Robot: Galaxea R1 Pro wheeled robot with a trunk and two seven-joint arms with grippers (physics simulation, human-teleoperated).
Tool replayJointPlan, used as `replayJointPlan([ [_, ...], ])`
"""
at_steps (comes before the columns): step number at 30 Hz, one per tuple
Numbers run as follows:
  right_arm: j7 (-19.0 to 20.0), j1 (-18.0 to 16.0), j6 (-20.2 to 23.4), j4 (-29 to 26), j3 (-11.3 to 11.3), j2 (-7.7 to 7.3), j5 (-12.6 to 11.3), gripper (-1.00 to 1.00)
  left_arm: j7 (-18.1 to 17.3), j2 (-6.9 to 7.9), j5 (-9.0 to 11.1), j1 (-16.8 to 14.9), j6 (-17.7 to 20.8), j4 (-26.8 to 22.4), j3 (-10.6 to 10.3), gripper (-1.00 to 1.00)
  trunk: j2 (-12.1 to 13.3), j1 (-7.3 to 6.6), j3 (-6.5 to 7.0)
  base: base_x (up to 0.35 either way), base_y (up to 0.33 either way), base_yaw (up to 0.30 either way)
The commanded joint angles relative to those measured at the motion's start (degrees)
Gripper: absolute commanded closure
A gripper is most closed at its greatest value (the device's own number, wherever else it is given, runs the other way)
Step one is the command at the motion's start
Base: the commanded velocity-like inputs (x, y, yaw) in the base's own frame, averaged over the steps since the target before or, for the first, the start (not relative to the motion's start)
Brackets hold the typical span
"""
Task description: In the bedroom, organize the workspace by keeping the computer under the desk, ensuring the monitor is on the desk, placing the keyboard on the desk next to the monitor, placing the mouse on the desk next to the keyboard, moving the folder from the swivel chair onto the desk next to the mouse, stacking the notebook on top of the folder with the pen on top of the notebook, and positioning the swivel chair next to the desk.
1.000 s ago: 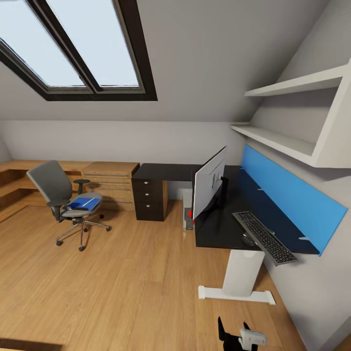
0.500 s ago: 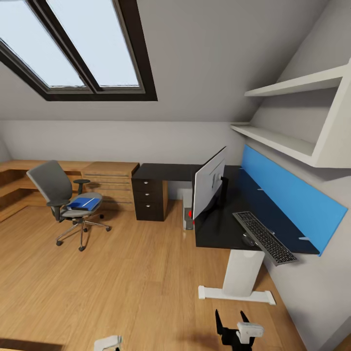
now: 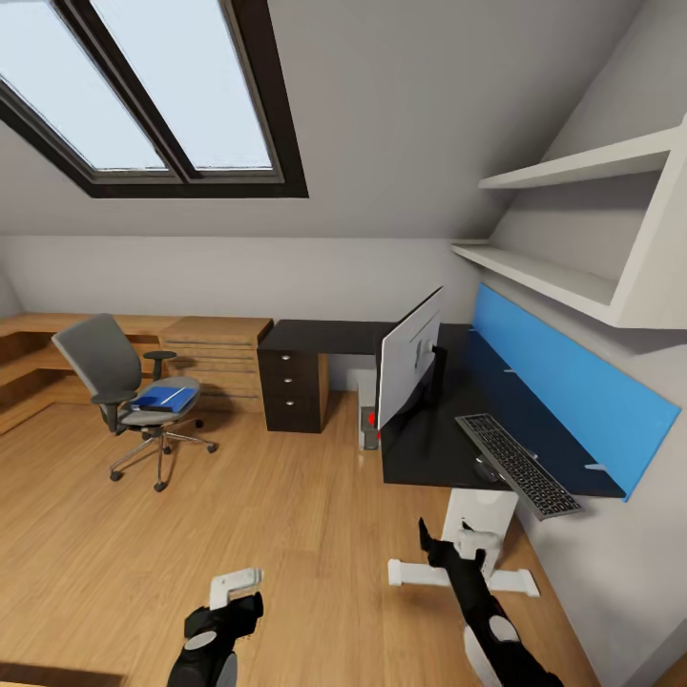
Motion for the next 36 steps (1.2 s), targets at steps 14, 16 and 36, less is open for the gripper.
replayJointPlan([
  [14, -7.3, -4.5, 51.0, -15.5, -0.5, -0.18, 0.4, -1.0, 0.5, -0.28, 0.7, -0.8, 0.9, -4.2, 0.1, -1.0, -0.1, 0.04, -0.15, 0.0, 0.0, 0.0],
  [16, -8.0, -5.9, 50.5, -12.2, -0.4, -0.21, 0.5, -1.0, 0.5, -0.29, 0.6, -0.8, 0.8, -4.2, 0.0, -1.0, -0.1, 0.04, -0.15, 0.01, 0.0, 0.0],
  [36, -9.3, -7.2, 49.8, -13.4, -0.3, -2.42, 0.6, -1.0, 0.5, 0.43, 0.6, -0.8, 0.9, -6.6, 2.3, -1.0, -0.1, 0.04, -0.15, 0.235, -0.154, 0.0],
])
